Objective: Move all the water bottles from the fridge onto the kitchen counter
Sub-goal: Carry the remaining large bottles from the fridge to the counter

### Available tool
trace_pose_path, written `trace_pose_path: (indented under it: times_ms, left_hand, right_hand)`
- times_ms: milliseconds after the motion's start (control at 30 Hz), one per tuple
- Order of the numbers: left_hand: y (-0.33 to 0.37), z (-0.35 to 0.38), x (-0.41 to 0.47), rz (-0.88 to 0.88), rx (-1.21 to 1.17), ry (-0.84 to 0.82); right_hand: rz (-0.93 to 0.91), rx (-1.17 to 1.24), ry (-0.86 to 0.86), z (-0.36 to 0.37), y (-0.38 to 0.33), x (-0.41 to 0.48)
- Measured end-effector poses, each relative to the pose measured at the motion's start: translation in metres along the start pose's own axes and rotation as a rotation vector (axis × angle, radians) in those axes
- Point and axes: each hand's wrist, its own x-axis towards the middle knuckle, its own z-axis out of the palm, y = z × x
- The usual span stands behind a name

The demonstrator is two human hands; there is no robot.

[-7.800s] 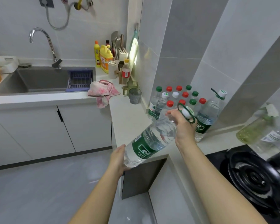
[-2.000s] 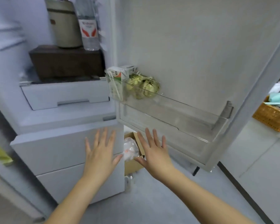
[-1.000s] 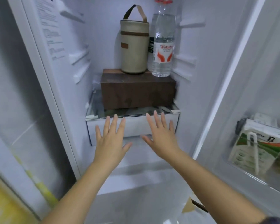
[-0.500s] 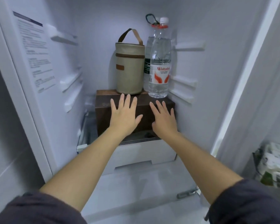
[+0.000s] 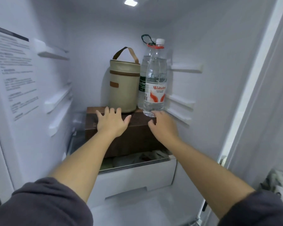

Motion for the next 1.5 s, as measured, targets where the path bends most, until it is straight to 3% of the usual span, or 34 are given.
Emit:
trace_pose_path:
  times_ms: [133, 233, 467, 733, 967, 1233, 1500]
  left_hand:
    - [0.001, 0.003, 0.003, 0.014, -0.003, 0.011]
    - [0.001, 0.003, 0.004, 0.017, -0.006, 0.018]
    - [0.0, 0.007, 0.007, 0.039, -0.012, 0.048]
    - [0.001, 0.006, 0.005, 0.037, -0.014, 0.041]
    - [0.001, 0.003, 0.002, 0.034, -0.037, 0.034]
    - [0.002, 0.001, 0.002, 0.032, -0.05, 0.026]
    - [0.001, 0.005, 0.005, 0.017, -0.09, 0.029]
  right_hand:
    - [0.135, 0.319, 0.198, -0.016, -0.01, 0.058]
    - [0.241, 0.481, 0.244, -0.027, -0.023, 0.099]
    - [0.442, 0.545, 0.227, -0.01, -0.024, 0.145]
    - [0.391, 0.473, 0.123, -0.026, -0.02, 0.132]
    - [0.305, 0.57, 0.058, -0.037, -0.029, 0.109]
    - [0.363, 0.643, -0.027, -0.064, -0.039, 0.107]
    - [0.255, 0.687, 0.069, -0.125, -0.082, 0.176]
